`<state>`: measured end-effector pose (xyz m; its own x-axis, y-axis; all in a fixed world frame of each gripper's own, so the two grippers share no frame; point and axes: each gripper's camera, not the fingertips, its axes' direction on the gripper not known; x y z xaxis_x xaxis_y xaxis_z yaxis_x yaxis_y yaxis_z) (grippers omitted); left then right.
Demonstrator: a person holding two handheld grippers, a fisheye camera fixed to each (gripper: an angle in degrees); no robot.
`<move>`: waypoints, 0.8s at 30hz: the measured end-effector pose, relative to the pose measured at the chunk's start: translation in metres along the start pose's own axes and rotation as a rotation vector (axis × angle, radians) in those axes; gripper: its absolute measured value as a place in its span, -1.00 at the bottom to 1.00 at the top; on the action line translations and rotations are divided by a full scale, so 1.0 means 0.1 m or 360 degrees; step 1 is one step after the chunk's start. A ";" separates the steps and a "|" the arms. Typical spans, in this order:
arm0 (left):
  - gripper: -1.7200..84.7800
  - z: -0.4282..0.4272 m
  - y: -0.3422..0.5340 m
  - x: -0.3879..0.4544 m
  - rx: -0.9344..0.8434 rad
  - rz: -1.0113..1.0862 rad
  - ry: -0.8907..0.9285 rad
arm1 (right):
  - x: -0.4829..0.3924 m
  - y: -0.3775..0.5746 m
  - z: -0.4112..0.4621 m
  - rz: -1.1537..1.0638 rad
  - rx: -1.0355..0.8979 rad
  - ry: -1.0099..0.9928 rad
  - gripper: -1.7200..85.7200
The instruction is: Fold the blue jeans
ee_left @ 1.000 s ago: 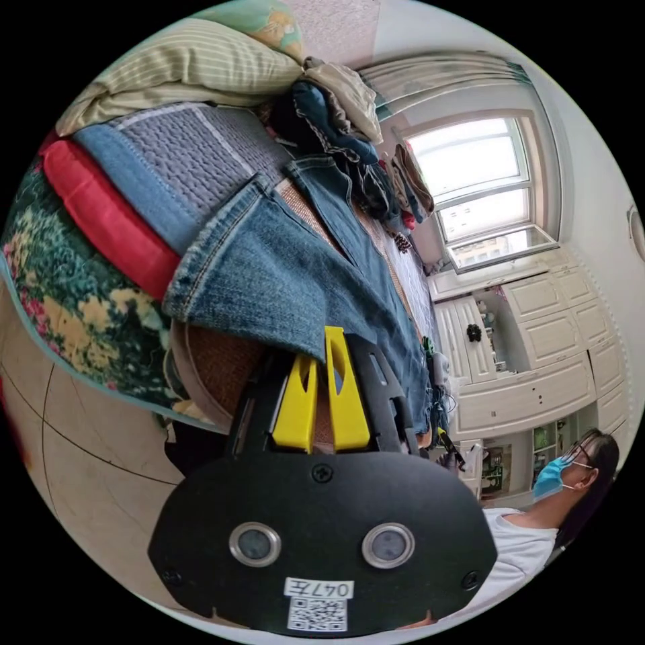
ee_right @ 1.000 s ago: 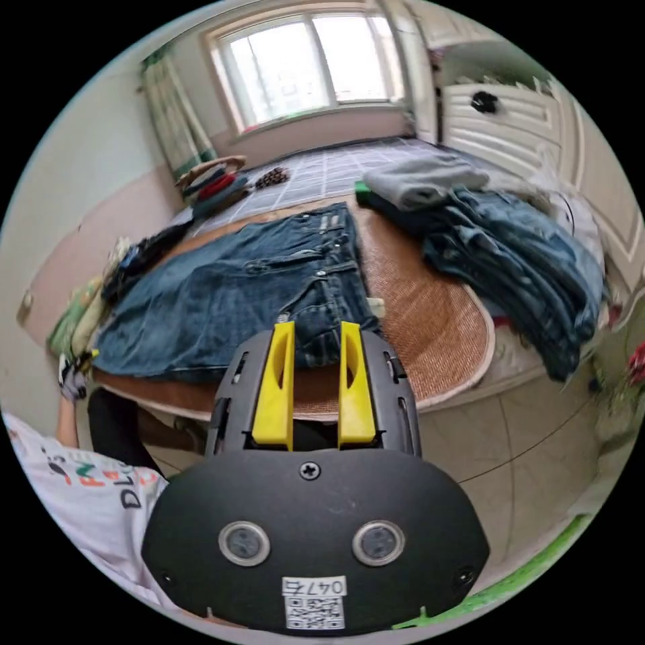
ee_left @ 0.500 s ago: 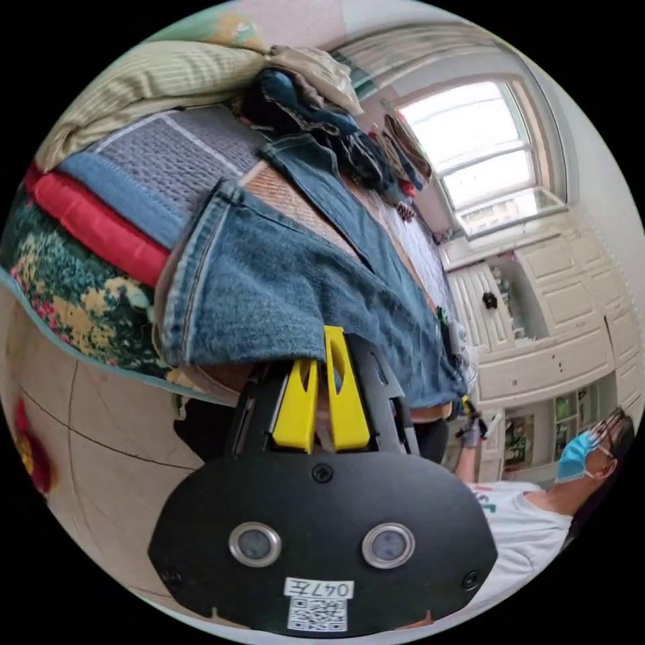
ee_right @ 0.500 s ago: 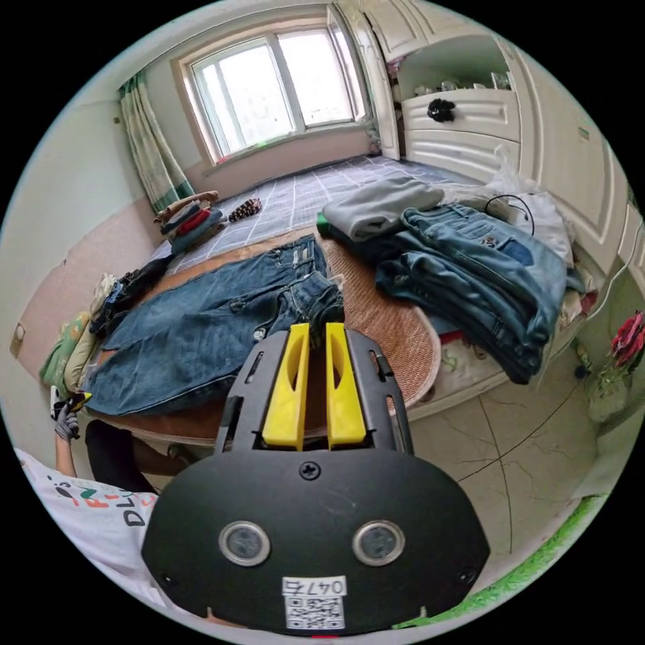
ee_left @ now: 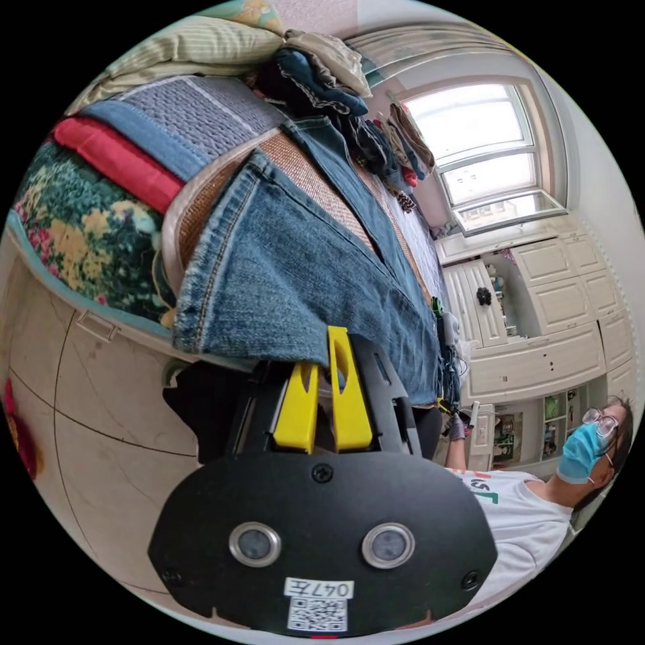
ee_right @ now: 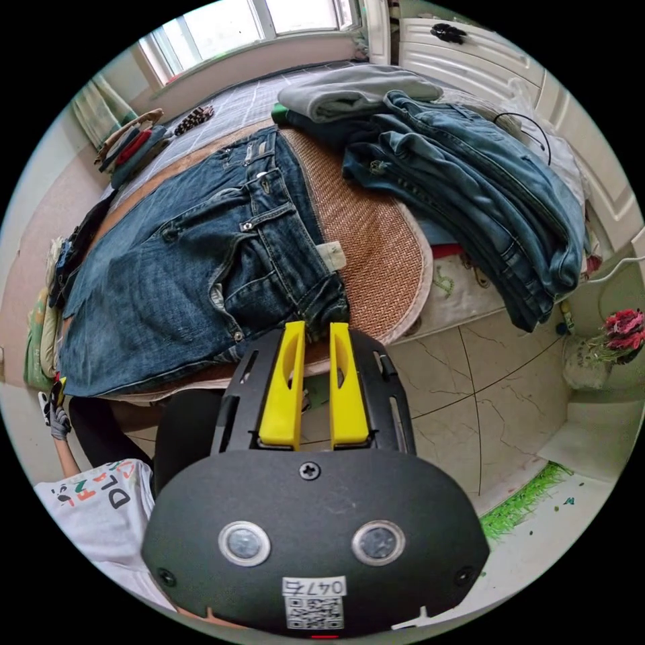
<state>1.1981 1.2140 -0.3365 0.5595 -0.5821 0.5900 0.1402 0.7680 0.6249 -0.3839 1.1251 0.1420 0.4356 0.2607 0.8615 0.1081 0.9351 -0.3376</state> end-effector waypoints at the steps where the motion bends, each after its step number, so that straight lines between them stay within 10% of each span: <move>1: -0.96 -0.03 -0.03 -0.01 0.0026 -0.0009 0.0013 | -0.02 -0.02 -0.01 -0.0004 -0.0004 -0.0001 -0.91; 16: -0.83 -1.27 -0.16 -0.16 0.0701 -0.0296 -0.0459 | -0.45 -0.25 -0.72 0.0058 0.0026 0.0235 -0.84; 24: -0.97 -0.25 -1.74 1.84 0.0379 0.0537 -0.0643 | -2.15 -0.67 -1.56 -0.0361 0.0418 0.0646 -0.94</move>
<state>1.2965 0.9798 -0.3498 0.1781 -0.4071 0.8958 -0.2059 0.8748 0.4385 -0.3454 0.9687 -0.0793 0.7435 -0.0203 0.6684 0.0350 0.9993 -0.0087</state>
